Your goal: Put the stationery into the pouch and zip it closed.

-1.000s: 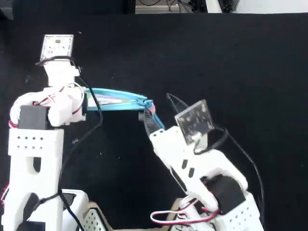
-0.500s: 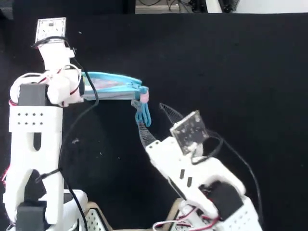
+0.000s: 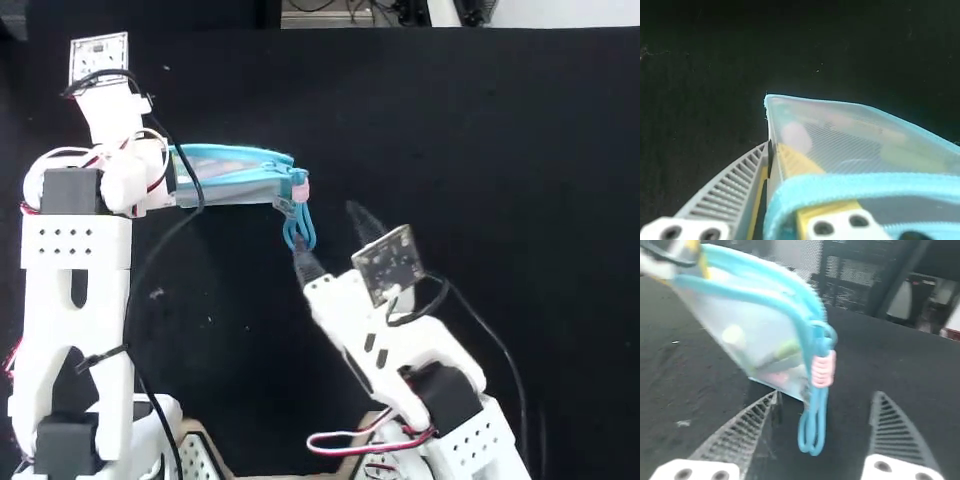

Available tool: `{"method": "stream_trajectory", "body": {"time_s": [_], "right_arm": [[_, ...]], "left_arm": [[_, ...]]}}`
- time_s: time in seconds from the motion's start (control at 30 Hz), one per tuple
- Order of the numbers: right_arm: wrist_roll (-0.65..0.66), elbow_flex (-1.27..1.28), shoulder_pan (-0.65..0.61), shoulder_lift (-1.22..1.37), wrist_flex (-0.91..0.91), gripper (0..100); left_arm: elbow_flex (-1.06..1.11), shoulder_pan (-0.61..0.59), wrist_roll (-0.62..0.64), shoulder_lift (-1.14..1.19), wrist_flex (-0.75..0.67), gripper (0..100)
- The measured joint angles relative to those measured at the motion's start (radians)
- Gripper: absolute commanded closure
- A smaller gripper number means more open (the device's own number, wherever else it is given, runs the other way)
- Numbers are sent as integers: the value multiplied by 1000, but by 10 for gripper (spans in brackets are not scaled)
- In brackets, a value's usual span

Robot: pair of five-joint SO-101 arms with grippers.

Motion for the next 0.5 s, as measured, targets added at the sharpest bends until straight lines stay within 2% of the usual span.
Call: {"method": "stream_trajectory", "body": {"time_s": [0.13, 0.3, 0.5], "right_arm": [[8, 23, 9, 0, 0, 698], [107, 52, 9, 0, 0, 725], [144, 52, 9, 0, 0, 724]], "left_arm": [[0, 0, -31, 0, 23, 970], [-6, 17, -143, 0, 66, 970], [-12, 49, -161, -9, 130, 970]]}}
